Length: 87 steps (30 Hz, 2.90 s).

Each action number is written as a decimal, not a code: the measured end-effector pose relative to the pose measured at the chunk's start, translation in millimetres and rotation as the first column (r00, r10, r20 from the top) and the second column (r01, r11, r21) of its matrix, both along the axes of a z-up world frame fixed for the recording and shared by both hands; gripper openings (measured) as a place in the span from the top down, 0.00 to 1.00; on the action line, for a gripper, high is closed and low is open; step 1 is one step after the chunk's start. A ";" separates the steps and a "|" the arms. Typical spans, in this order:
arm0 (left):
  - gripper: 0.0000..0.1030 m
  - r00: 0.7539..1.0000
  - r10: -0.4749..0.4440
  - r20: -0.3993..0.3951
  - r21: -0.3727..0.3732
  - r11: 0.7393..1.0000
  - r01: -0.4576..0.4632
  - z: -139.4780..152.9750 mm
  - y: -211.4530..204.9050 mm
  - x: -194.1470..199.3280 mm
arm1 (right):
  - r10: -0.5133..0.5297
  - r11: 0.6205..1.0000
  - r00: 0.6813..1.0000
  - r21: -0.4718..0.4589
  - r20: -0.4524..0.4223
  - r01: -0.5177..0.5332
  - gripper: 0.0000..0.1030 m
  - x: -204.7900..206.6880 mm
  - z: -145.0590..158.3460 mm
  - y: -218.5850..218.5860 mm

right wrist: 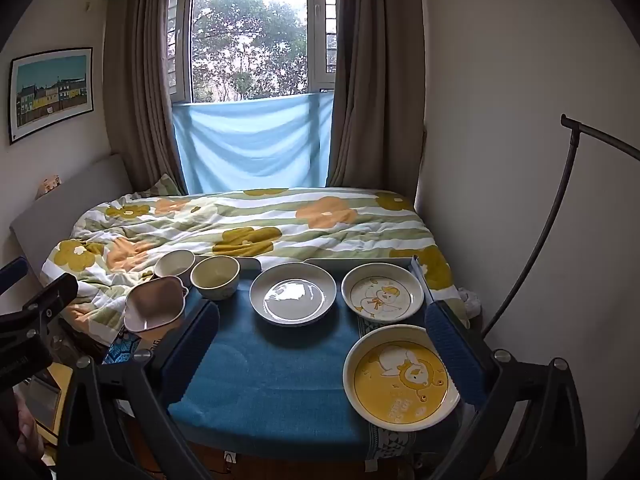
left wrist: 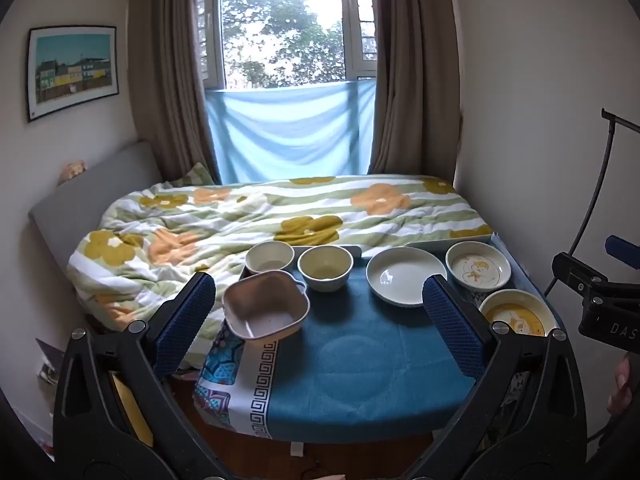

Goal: Organize plates and bowls

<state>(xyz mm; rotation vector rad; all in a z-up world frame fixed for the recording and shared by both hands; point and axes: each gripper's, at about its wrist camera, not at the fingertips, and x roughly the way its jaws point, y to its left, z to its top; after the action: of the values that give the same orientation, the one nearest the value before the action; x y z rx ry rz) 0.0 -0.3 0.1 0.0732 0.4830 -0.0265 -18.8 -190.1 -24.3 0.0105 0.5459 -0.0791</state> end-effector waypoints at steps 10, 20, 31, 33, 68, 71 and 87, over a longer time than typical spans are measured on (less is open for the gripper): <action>0.00 1.000 -0.011 0.009 -0.005 1.000 0.011 0.2 3.4 -2.8 | 0.009 1.000 1.000 0.002 -0.008 -0.009 0.00 3.8 0.5 -0.4; 0.00 1.000 -0.003 0.010 0.014 1.000 0.003 1.5 1.6 0.9 | 0.015 1.000 1.000 0.006 -0.013 -0.015 0.00 3.7 -1.0 1.0; 0.00 1.000 -0.002 0.025 0.023 1.000 0.002 1.0 -0.1 -4.0 | 0.006 1.000 1.000 0.002 -0.008 -0.006 0.00 0.8 0.5 -0.1; 0.00 1.000 -0.002 0.026 0.019 1.000 0.001 0.8 0.6 -4.2 | 0.007 1.000 1.000 0.006 -0.005 -0.007 0.00 0.0 0.1 -1.0; 0.00 0.999 0.013 0.039 0.025 1.000 -0.014 -2.0 -2.0 1.7 | 0.002 1.000 1.000 0.007 -0.008 -0.002 0.00 3.9 -1.0 -3.3; 0.00 0.999 0.014 0.038 0.017 1.000 -0.014 -2.0 1.2 2.3 | 0.002 1.000 1.000 0.008 -0.008 -0.002 0.00 3.8 -1.0 -3.1; 0.00 0.999 0.019 0.033 0.014 1.000 -0.020 -1.9 5.2 2.4 | 0.005 1.000 1.000 0.005 -0.012 -0.005 0.00 3.3 -2.2 -0.5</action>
<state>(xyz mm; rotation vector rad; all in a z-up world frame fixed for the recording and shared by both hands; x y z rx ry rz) 2.4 4.9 -1.8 0.0833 0.4508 -0.0024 -15.5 -190.6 -26.5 0.0133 0.5578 -0.0726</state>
